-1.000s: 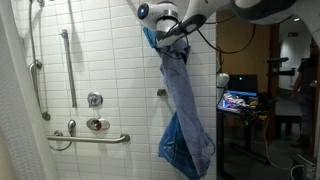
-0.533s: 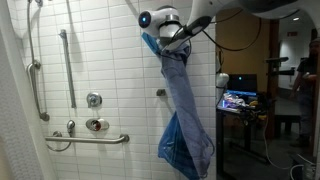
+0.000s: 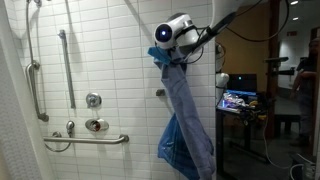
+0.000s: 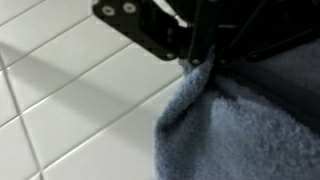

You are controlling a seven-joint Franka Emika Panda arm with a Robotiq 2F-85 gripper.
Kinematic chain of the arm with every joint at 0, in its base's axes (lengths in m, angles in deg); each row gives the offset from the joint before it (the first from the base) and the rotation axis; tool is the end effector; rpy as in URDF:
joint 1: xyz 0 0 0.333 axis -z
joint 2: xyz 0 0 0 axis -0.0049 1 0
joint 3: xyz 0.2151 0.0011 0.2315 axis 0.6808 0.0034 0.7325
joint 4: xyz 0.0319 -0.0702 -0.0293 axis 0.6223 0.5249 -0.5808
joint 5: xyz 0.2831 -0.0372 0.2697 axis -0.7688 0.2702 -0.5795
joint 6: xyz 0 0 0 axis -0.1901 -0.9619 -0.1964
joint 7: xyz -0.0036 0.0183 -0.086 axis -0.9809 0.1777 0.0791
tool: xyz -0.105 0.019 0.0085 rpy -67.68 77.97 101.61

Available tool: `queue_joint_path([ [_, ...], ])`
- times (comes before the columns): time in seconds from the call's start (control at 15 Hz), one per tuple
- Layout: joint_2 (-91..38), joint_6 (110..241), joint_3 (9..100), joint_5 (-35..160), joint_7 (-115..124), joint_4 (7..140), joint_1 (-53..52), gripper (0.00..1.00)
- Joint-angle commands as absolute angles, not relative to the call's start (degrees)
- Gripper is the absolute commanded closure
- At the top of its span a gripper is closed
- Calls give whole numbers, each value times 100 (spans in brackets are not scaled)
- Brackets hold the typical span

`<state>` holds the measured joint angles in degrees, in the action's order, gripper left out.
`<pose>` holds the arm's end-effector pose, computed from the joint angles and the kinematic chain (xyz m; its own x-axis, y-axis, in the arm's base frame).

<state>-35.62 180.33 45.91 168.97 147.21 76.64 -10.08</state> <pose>0.6489 -0.0196 0.6047 -0.3934 -0.3854 0.8347 -0.5092 -0.6646 -0.5469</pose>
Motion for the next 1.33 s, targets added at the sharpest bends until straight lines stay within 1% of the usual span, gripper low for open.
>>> queue_joint_path([
  [0.0, -4443, 18411, 5215, 17472, 14135, 8736, -563, 99],
  [0.2, -4766, 18652, 5499, 17725, 13745, 9170, -417, 99],
  [0.33, -4793, 18859, 5597, 17626, 13185, 9227, -381, 99],
  [0.67, -4665, 19018, 5677, 16857, 11435, 9203, -325, 99],
  [0.8, -4708, 19121, 5561, 16796, 10954, 9303, -434, 99],
  [1.27, -4879, 19466, 5594, 17350, 10391, 9693, -481, 99],
])
